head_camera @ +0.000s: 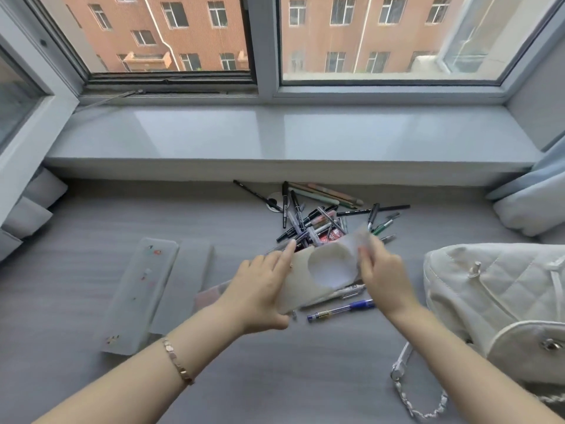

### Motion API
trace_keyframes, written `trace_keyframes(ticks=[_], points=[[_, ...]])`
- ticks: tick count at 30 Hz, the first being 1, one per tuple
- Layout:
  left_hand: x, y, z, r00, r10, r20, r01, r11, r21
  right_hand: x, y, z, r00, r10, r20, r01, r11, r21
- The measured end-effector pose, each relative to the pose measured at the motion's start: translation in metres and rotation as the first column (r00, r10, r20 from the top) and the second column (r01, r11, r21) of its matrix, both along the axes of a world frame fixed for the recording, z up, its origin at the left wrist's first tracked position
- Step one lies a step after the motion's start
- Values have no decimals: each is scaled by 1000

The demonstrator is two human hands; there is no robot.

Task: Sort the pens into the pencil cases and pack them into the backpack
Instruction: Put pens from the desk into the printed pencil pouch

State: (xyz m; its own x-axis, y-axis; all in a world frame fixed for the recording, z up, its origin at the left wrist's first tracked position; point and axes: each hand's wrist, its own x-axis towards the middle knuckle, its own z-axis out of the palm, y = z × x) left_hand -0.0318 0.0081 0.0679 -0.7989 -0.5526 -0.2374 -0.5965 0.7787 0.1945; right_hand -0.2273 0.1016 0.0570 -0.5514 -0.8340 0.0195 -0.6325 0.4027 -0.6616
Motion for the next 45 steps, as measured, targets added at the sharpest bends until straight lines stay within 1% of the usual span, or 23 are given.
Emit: trace_keyframes(ticks=[2, 5, 7, 8, 10, 11, 12, 13, 14, 15, 16, 17, 18, 19, 20, 22, 24, 28, 30, 33, 36, 43, 45], points=[[13, -15, -5, 999, 51, 6, -51, 998, 30, -21, -3, 9, 991, -125, 38, 128, 988, -88], [29, -28, -7, 989, 145, 15, -146, 984, 101, -33, -11, 18, 982, -178, 68, 186, 971, -150], [31, -32, -5, 975, 219, 31, -220, 955, 197, -30, -20, 22, 981, -170, 98, 185, 966, -181], [30, -32, -4, 962, 274, 15, -268, 923, 275, -25, -25, 25, 982, -153, 109, 173, 962, -209], [27, -31, -5, 913, 404, -64, -337, 831, 443, -13, -35, 31, 986, -90, 144, 126, 956, -264], [26, -31, -7, 880, 462, -107, -362, 801, 477, -9, -38, 31, 982, -63, 176, 113, 952, -286], [24, -30, -9, 851, 507, -139, -391, 787, 478, -6, -40, 29, 970, -48, 239, 120, 948, -295], [24, -30, -11, 823, 545, -159, -425, 777, 465, -5, -40, 23, 944, -55, 324, 149, 950, -273], [25, -31, -14, 793, 585, -172, -463, 762, 453, -4, -38, 13, 915, -94, 392, 185, 962, -201], [26, -31, -17, 754, 631, -182, -501, 733, 460, -4, -32, 0, 896, -161, 414, 211, 974, -77], [29, -32, -19, 714, 674, -191, -530, 698, 482, -3, -23, -14, 902, -220, 372, 196, 975, 103], [32, -32, -22, 679, 710, -190, -550, 662, 509, -2, -12, -29, 926, -240, 290, 143, 937, 318], [35, -32, -24, 655, 733, -182, -567, 636, 522, 2, 1, -41, 953, -218, 209, 85, 858, 507], [39, -32, -27, 648, 743, -167, -581, 624, 522, 7, 12, -52, 972, -182, 150, 49, 776, 628], [42, -32, -30, 653, 742, -152, -589, 624, 514, 11, 21, -60, 980, -163, 113, 44, 734, 677], [45, -29, -35, 668, 732, -129, -593, 630, 502, 18, 29, -67, 971, -218, 100, 104, 760, 641], [44, -25, -37, 670, 732, -126, -594, 630, 501, 22, 23, -66, 949, -307, 79, 206, 786, 582], [39, -20, -37, 675, 723, -150, -588, 649, 483, 27, -2, -64, 927, -375, 32, 289, 763, 578], [36, -17, -35, 682, 715, -154, -584, 659, 474, 27, -12, -63, 896, -439, 62, 327, 751, 574], [35, -10, -33, 686, 711, -151, -590, 666, 456, 22, -18, -67, 836, -528, 150, 360, 733, 577], [35, -2, -35, 696, 705, -137, -597, 674, 436, 20, -15, -72, 808, -549, 213, 360, 747, 560], [33, 10, -35, 722, 686, -91, -610, 692, 386, 22, -28, -74, 790, -578, 204, 378, 721, 581], [32, 10, -34, 729, 680, -79, -614, 700, 366, 25, -30, -72, 805, -565, 179, 378, 721, 580]])
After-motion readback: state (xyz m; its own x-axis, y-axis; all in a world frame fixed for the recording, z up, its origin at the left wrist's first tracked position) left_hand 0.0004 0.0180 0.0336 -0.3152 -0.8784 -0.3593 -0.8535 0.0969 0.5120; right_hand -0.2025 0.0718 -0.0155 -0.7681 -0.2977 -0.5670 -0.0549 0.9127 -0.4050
